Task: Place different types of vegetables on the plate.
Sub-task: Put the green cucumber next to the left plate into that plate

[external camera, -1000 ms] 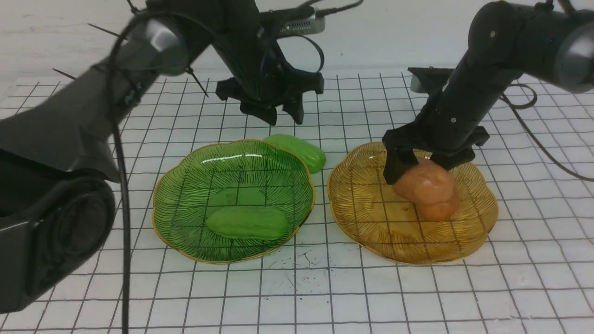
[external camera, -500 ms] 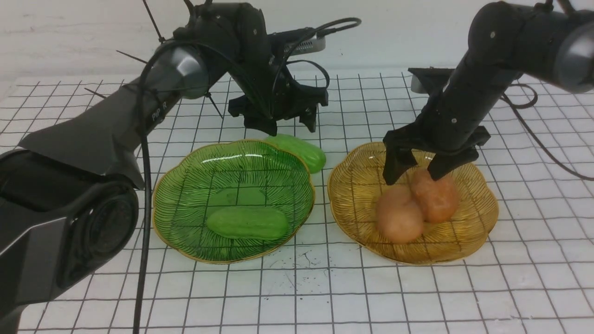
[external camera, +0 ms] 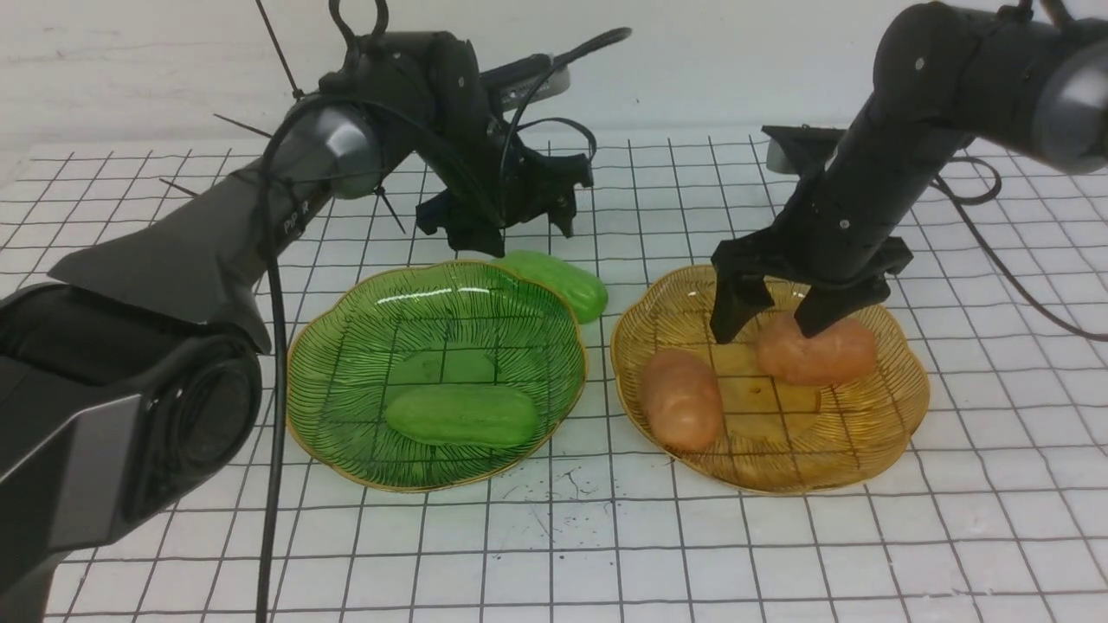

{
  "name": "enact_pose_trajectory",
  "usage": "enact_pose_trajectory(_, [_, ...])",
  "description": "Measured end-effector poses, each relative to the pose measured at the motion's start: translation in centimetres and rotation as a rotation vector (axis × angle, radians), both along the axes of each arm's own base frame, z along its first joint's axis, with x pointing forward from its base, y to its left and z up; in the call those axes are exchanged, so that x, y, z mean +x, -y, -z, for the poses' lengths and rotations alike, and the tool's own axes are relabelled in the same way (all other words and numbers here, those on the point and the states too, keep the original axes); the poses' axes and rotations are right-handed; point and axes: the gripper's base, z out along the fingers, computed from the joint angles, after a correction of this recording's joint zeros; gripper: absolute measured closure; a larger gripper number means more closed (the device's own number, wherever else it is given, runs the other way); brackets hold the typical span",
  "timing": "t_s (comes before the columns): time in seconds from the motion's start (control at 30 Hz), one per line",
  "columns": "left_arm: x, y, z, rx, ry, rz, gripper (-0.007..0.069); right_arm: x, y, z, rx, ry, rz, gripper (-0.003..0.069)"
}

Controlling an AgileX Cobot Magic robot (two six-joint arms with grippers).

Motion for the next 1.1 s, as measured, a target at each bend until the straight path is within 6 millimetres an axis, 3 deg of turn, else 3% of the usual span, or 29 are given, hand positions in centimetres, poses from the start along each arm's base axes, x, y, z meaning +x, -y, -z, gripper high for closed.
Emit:
enact_pose_trajectory(0.47, [1.1,0.0,2.2,-0.035,0.025,-0.026,0.0087,0.0,0.0,0.0,0.001,0.003,-0.014,0.0042])
enact_pose_trajectory(0.7, [1.7,0.8,3.1,-0.14,0.052,-0.049,0.0087,0.0,0.0,0.0,-0.001,0.009,-0.03,0.0055])
enact_pose_trajectory(0.9, [2.1,1.0,3.1,-0.123,0.128,0.02,0.0087,0.0,0.0,0.0,-0.002,0.01,-0.034,0.0063])
enact_pose_trajectory(1.1, [2.0,1.1,1.8,-0.09,0.14,0.093,0.0087,0.0,0.0,0.0,-0.002,0.01,-0.034,0.0066])
